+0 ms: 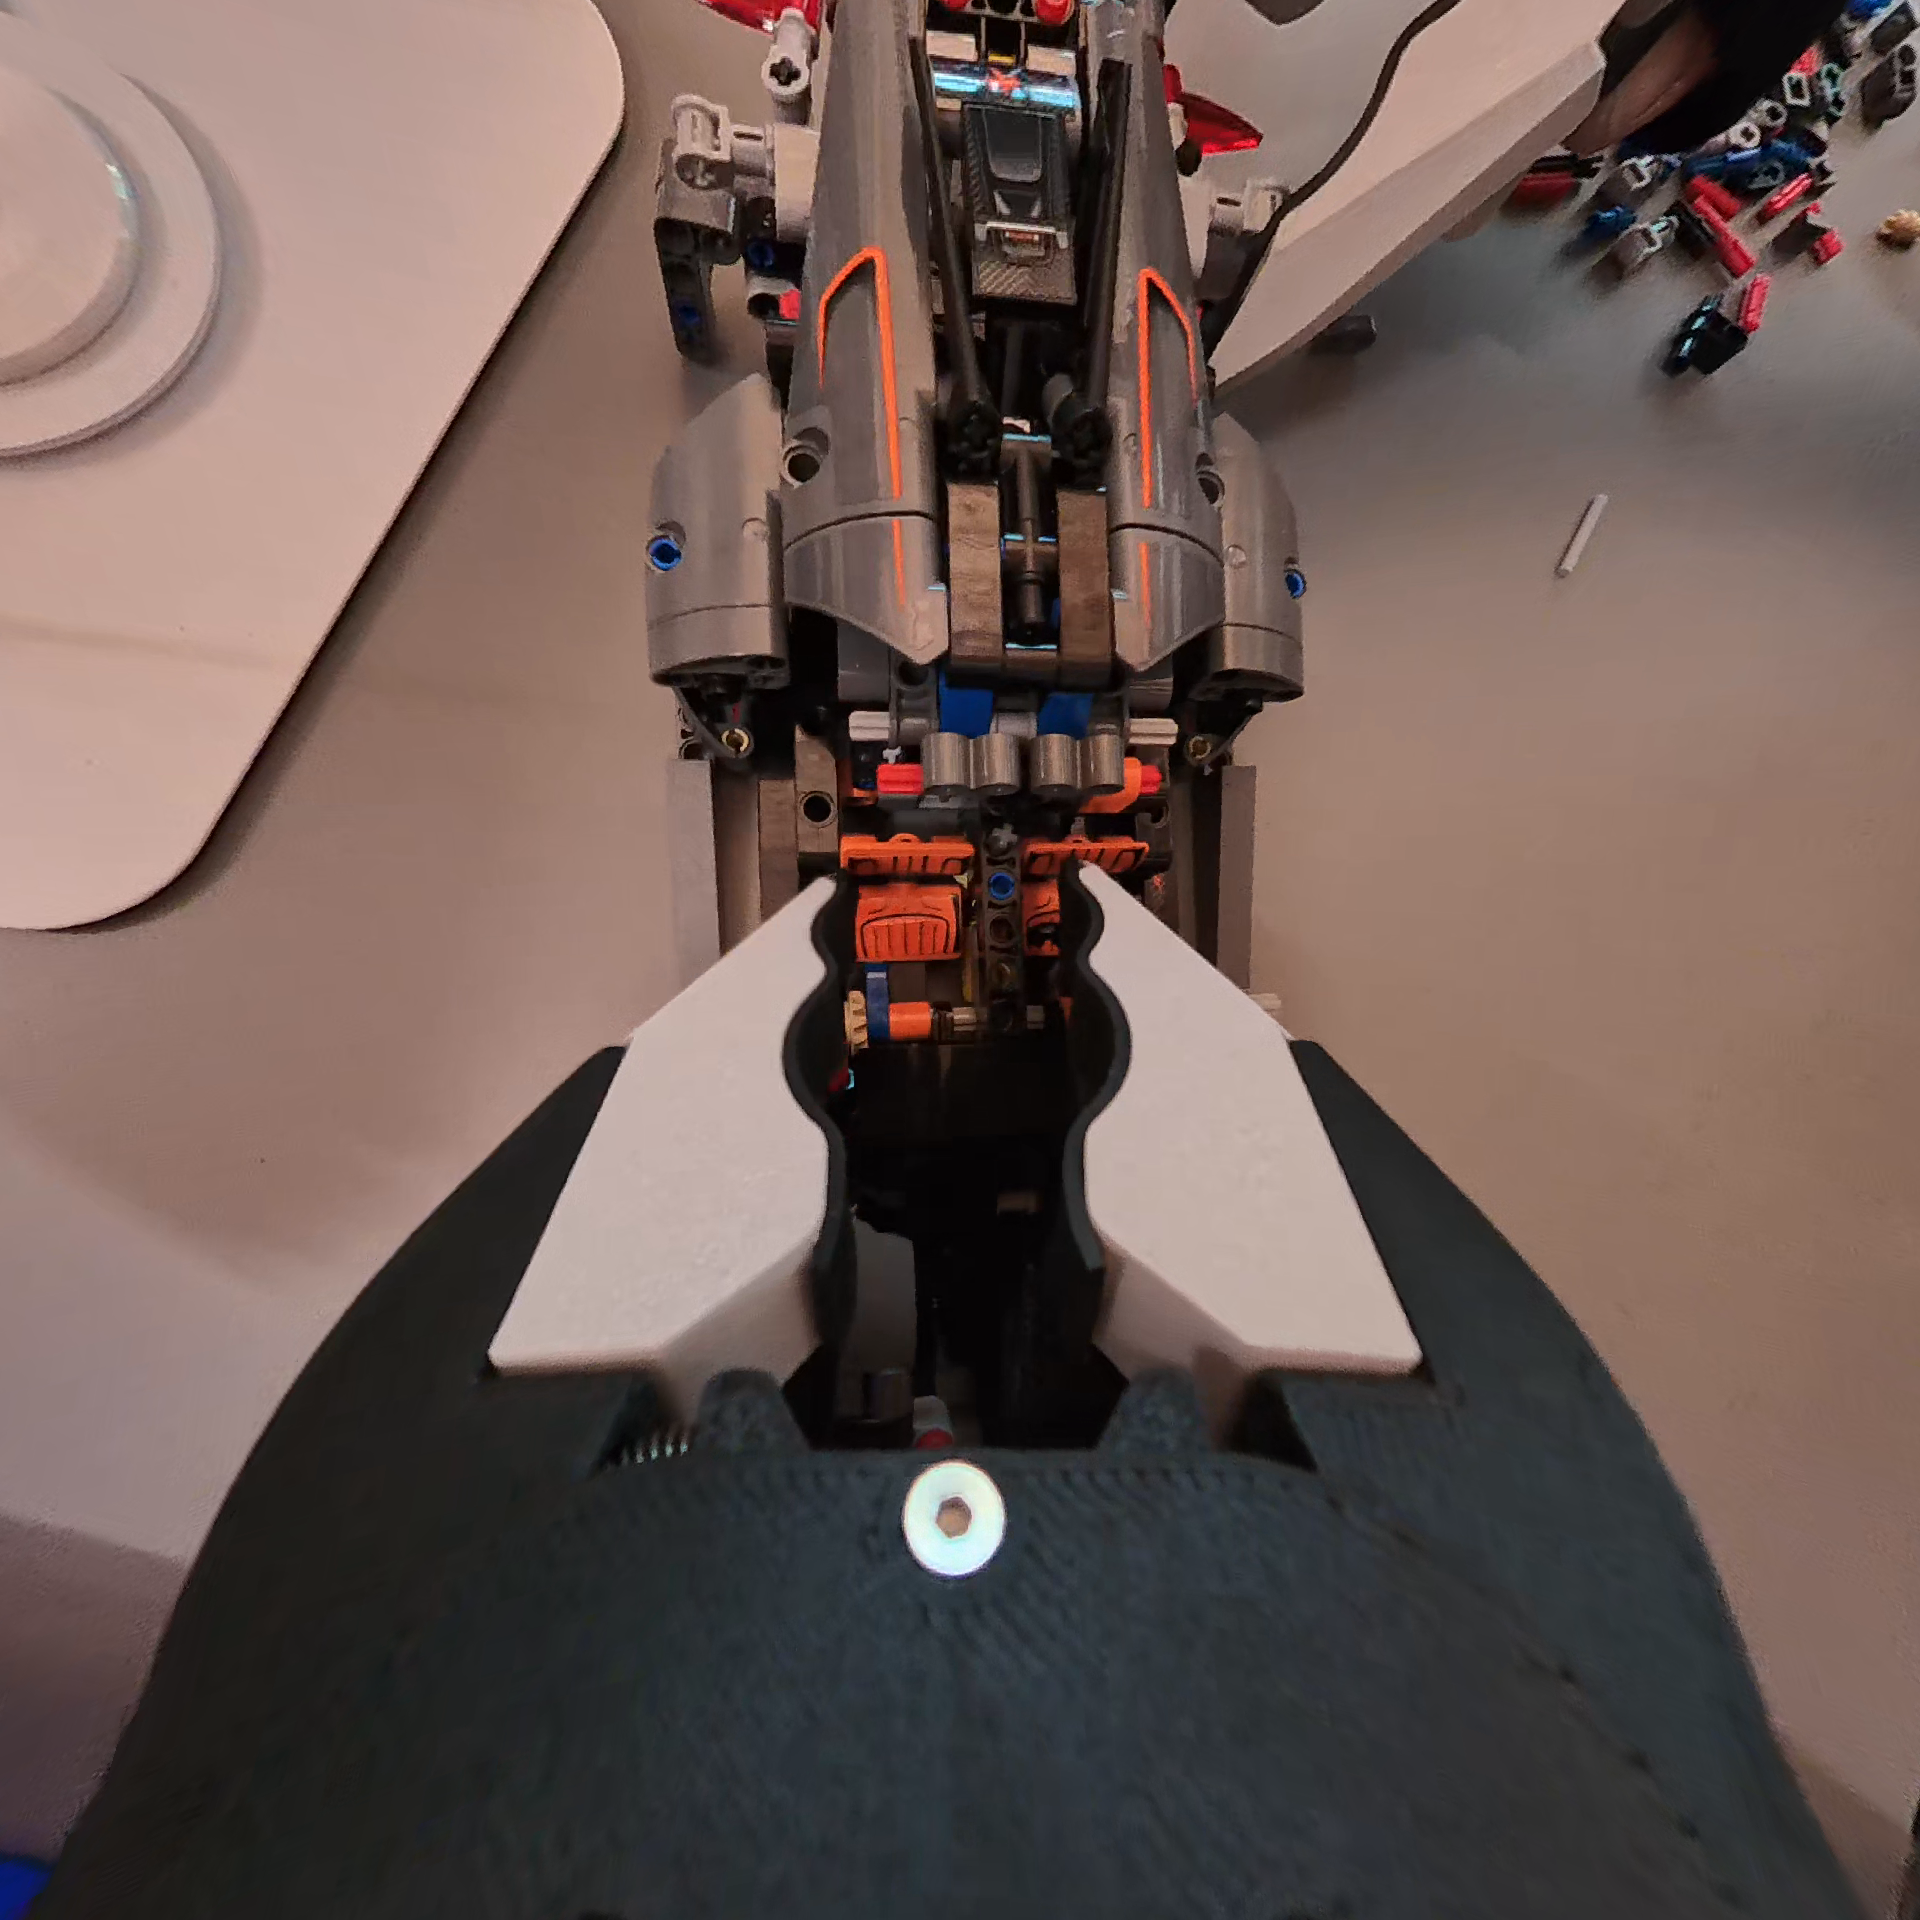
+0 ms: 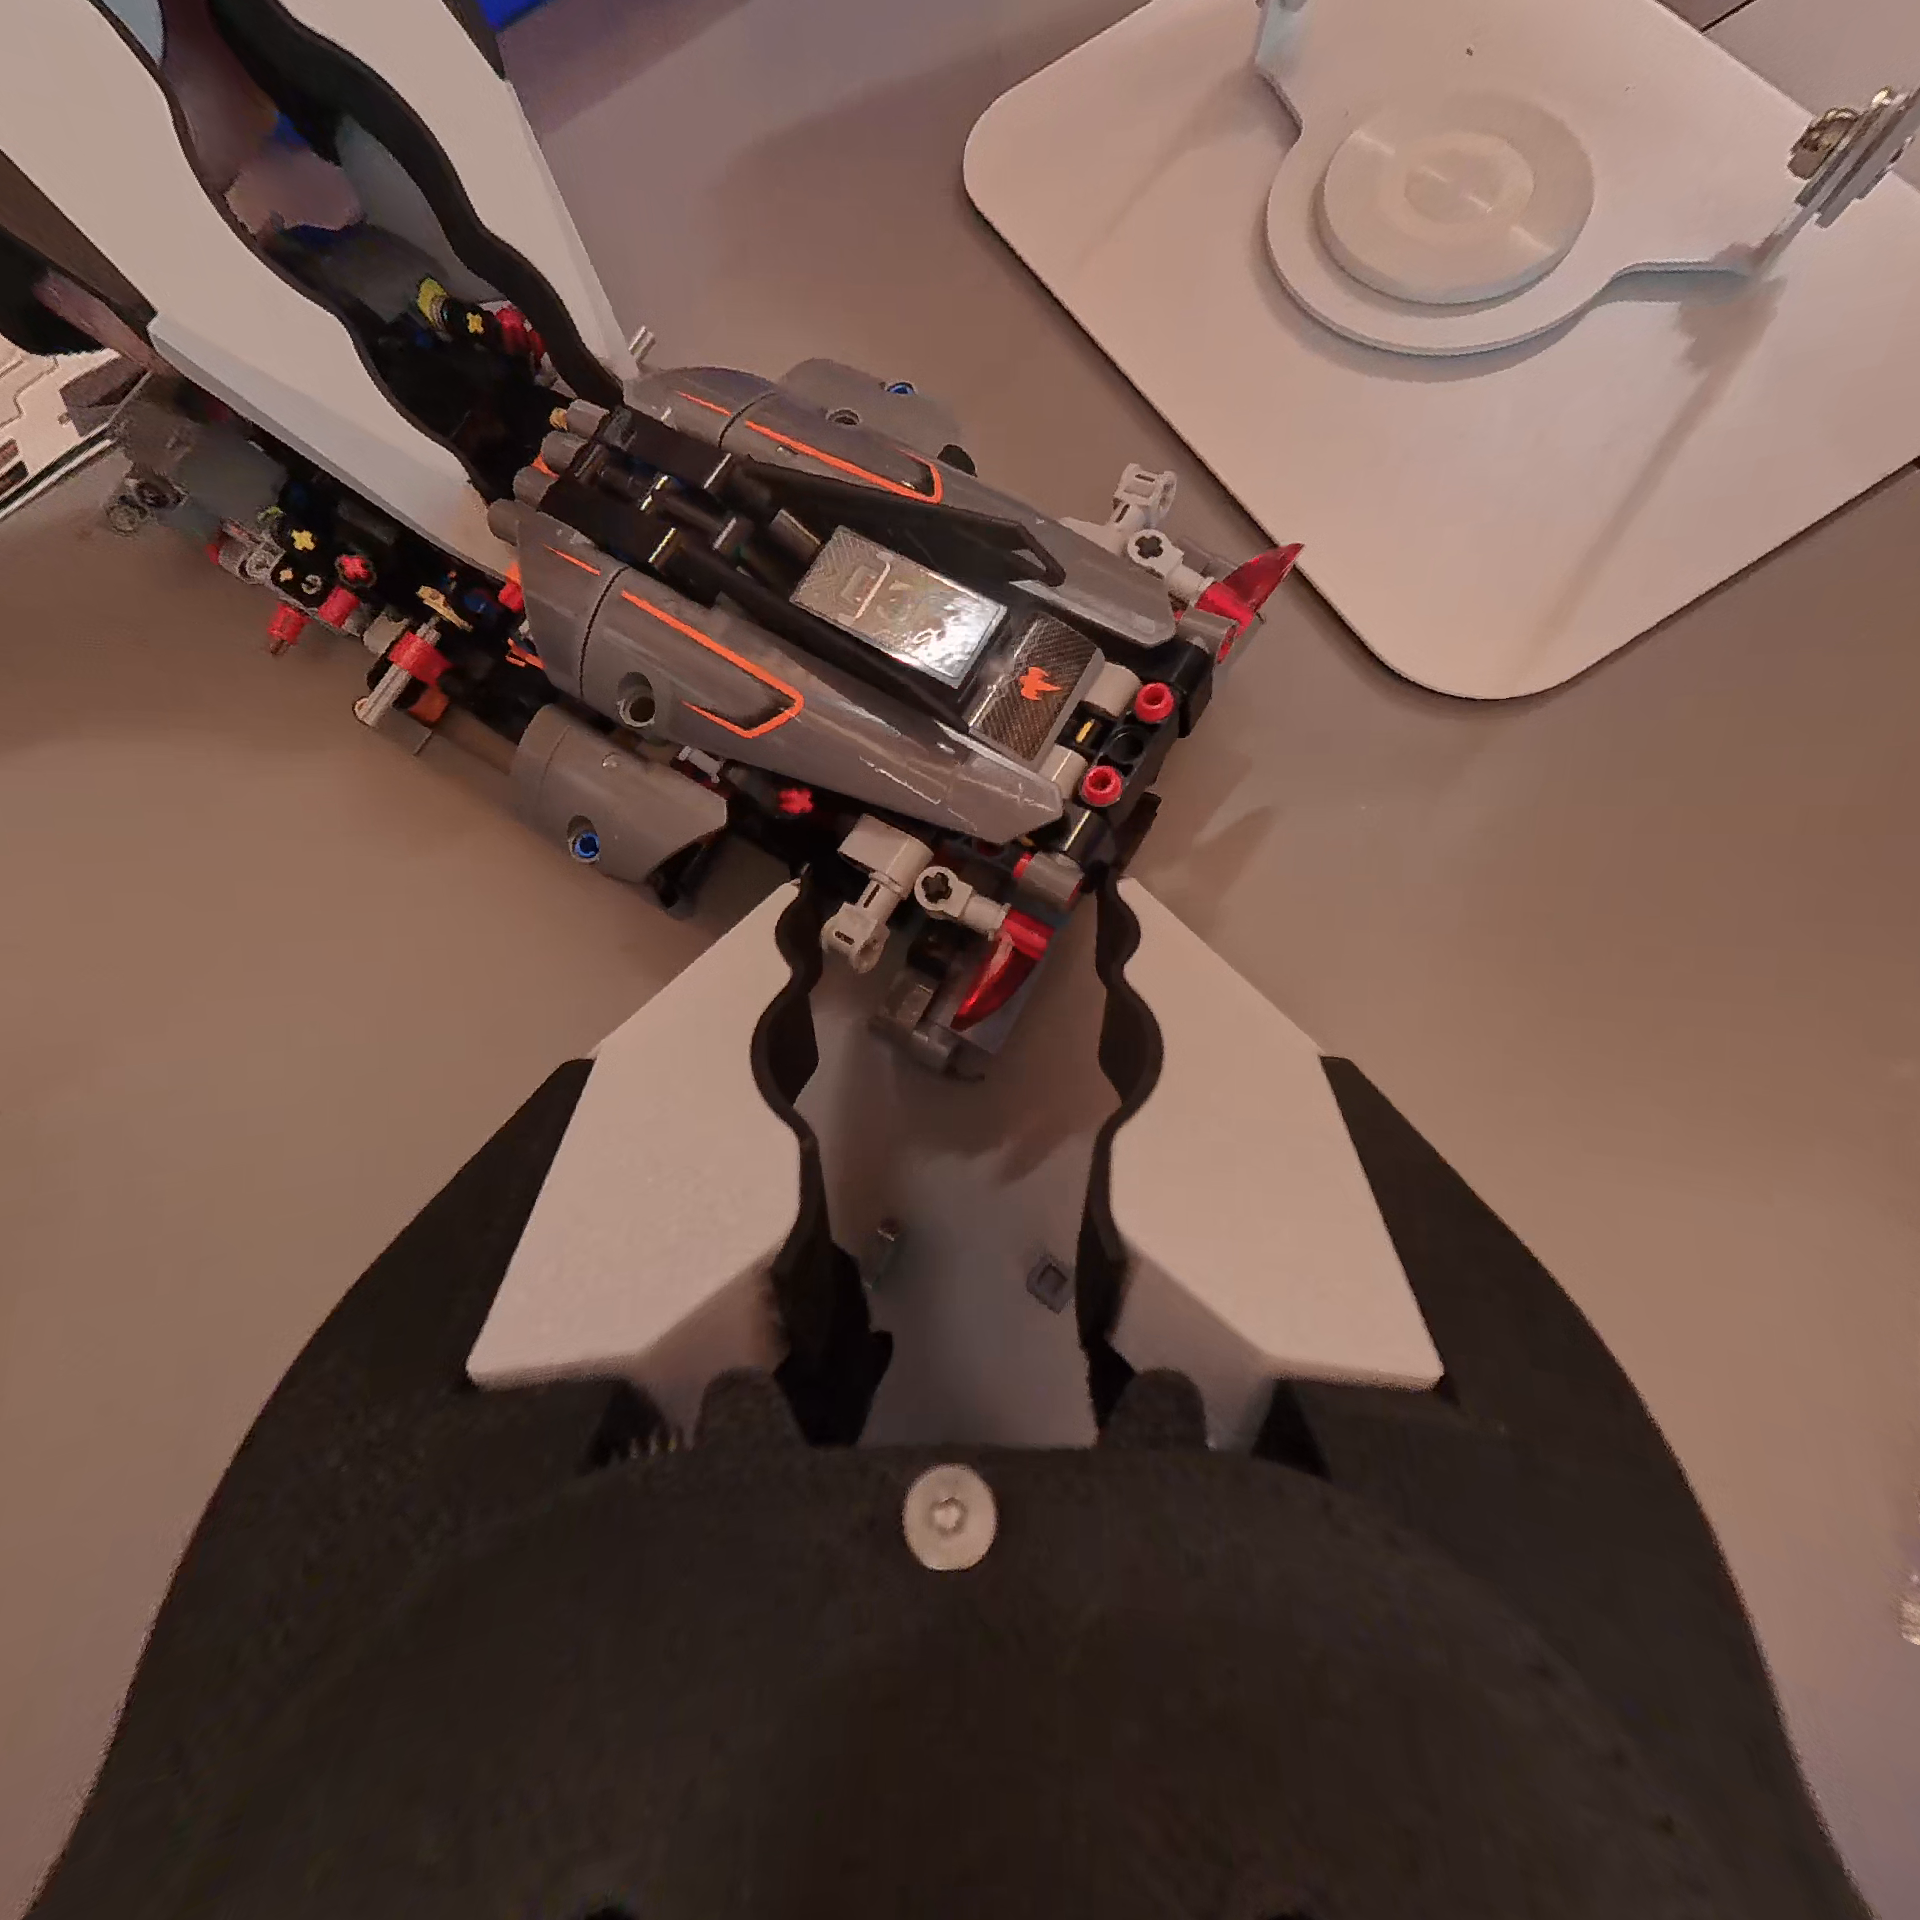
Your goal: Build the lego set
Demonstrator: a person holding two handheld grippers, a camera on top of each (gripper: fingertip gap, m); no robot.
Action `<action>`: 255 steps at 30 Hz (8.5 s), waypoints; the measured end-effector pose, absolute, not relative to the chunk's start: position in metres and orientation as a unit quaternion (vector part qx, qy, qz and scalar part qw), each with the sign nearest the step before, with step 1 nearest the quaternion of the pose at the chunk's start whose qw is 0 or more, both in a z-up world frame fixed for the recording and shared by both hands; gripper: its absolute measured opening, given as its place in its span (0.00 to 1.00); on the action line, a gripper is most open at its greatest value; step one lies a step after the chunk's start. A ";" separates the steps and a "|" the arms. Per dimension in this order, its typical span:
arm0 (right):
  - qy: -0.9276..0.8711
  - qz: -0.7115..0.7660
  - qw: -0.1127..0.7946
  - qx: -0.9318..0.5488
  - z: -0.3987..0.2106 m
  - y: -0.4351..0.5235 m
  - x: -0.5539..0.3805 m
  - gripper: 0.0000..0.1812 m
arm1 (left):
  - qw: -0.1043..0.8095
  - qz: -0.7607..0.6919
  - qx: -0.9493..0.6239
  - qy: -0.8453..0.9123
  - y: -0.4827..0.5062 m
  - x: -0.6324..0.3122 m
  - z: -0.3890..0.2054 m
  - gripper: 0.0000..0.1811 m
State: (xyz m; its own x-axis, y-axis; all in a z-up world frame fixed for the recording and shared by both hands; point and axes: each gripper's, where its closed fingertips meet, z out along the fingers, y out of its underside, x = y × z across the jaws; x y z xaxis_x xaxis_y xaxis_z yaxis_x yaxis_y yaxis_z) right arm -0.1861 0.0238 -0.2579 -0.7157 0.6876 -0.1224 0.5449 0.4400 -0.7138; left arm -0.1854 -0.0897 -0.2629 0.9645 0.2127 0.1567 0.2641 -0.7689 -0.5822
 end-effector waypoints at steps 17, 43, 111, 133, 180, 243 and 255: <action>-0.869 0.385 0.042 -0.306 -0.261 0.013 -0.188 0.26 | 0.351 -0.033 -0.893 -0.279 -0.092 -0.150 -0.264 0.16; -0.896 0.397 0.090 -0.177 -0.210 -0.034 -0.094 0.04 | 0.376 -0.058 -0.904 -0.195 -0.109 -0.146 -0.252 0.25; -0.847 0.411 -0.008 -0.336 -0.278 -0.053 -0.087 0.30 | 0.446 -0.122 -0.784 -0.415 -0.110 -0.051 -0.264 0.39; -0.831 0.465 0.082 -0.295 -0.237 -0.058 -0.114 0.09 | 0.483 0.070 -0.841 -0.233 -0.123 -0.118 -0.230 0.11; -0.813 0.361 0.240 -0.388 -0.224 0.043 -0.089 0.05 | 0.521 0.129 -0.827 -0.164 -0.124 -0.137 -0.222 0.17; -0.771 0.483 0.095 -0.403 -0.189 0.004 -0.106 0.06 | 0.555 0.143 -0.807 -0.142 -0.117 -0.131 -0.195 0.19; -0.574 0.710 -0.168 -0.371 -0.154 -0.050 -0.106 0.06 | 0.541 0.187 -0.820 -0.024 -0.064 -0.104 -0.169 0.19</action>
